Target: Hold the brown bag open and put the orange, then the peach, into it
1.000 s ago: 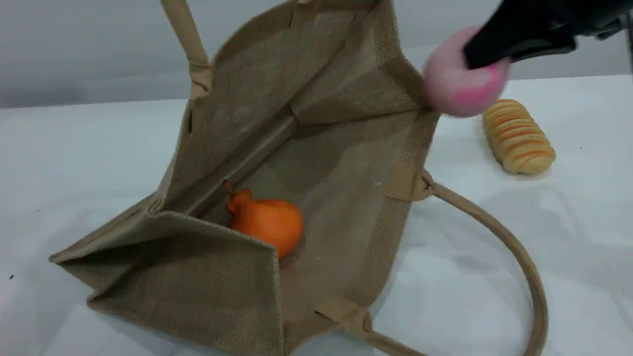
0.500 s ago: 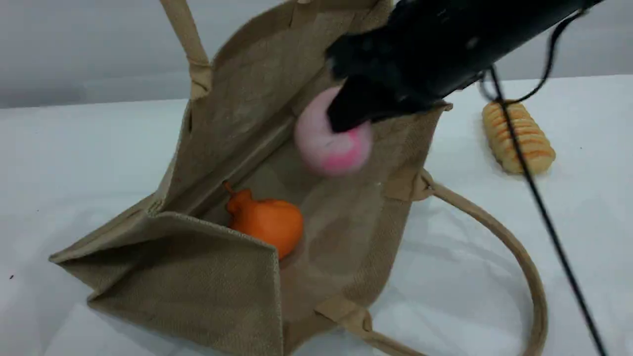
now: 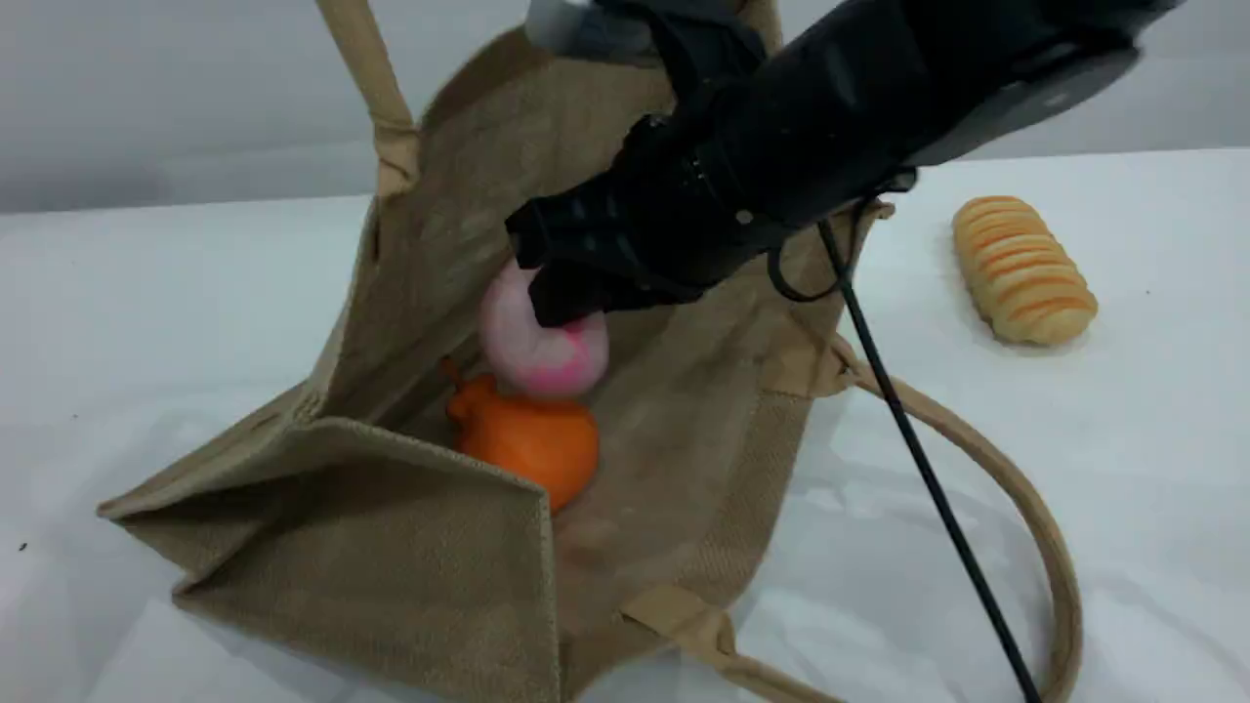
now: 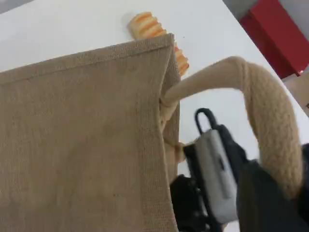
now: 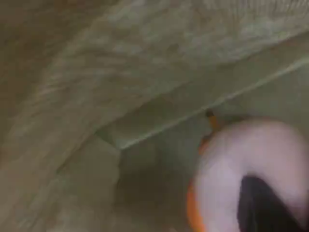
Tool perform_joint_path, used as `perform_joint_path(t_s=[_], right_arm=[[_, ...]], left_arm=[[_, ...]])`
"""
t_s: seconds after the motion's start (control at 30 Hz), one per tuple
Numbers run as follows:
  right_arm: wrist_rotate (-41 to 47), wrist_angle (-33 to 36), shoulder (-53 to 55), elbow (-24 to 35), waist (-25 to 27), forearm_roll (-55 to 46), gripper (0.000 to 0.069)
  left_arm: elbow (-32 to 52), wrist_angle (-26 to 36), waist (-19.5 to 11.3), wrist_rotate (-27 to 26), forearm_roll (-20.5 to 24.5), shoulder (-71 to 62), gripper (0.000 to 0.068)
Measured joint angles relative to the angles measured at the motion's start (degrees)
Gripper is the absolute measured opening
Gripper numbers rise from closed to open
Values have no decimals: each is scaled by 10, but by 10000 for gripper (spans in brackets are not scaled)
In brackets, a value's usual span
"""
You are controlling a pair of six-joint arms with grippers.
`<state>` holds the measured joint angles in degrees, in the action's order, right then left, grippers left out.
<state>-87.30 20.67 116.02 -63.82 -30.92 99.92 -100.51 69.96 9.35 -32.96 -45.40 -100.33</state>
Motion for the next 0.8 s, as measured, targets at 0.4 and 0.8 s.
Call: perform_joint_path(t_s=[0.4,0.8], right_arm=[[-8,56,71,-65,1,0,67],[30,48,24,-64,1,-19,419]], left_arm=[[0,0,0,0,0,0,82],[0,0,0,0,2,0,82]])
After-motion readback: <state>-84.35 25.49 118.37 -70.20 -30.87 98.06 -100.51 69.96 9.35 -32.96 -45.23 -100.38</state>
